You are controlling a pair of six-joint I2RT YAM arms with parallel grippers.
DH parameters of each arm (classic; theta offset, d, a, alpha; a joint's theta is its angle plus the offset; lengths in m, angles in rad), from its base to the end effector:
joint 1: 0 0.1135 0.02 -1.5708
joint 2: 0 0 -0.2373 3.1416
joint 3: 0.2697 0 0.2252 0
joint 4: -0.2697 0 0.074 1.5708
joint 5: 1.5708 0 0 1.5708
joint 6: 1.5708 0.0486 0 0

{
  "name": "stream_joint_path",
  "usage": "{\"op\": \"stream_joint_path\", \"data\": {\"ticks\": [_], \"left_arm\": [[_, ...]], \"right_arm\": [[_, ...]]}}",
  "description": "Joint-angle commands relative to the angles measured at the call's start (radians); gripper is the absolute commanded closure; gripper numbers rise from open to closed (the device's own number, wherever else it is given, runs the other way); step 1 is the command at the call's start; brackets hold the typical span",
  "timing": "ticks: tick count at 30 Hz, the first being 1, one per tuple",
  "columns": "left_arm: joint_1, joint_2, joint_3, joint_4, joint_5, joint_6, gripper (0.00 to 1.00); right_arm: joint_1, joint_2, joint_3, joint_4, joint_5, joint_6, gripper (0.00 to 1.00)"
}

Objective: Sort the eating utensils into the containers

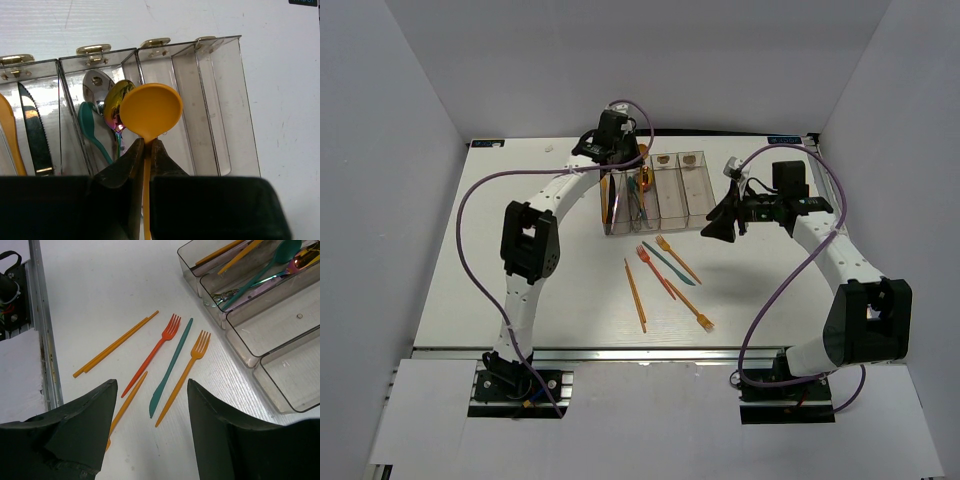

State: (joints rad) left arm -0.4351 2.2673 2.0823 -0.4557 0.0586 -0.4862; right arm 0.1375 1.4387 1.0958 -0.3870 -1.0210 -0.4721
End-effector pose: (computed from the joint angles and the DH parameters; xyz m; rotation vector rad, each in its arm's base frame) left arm 0.4475 -0.2112 0.2413 -0.0246 2.2709 -0.5661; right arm 0.2790 0.0804 0.2660 -1.0733 1.7501 0.9514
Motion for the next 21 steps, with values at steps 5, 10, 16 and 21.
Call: {"op": "stream_joint_path", "data": {"ticks": [5, 10, 16, 21], "left_arm": [[-0.002, -0.012, -0.047, 0.003, 0.010, -0.022, 0.75], [-0.001, -0.023, -0.036, -0.005, 0.004, -0.020, 0.63], [0.001, -0.066, -0.027, -0.014, 0.004, -0.014, 0.58], [0.007, -0.190, -0.134, -0.020, 0.023, -0.014, 0.64]], "right_arm": [[-0.006, -0.012, -0.013, -0.006, -0.027, -0.039, 0.35], [-0.003, -0.008, -0.017, -0.049, -0.022, -0.069, 0.35], [0.019, -0.003, -0.027, -0.101, 0.012, -0.118, 0.34], [0.114, 0.037, -0.033, -0.157, 0.190, -0.152, 0.36]]}}
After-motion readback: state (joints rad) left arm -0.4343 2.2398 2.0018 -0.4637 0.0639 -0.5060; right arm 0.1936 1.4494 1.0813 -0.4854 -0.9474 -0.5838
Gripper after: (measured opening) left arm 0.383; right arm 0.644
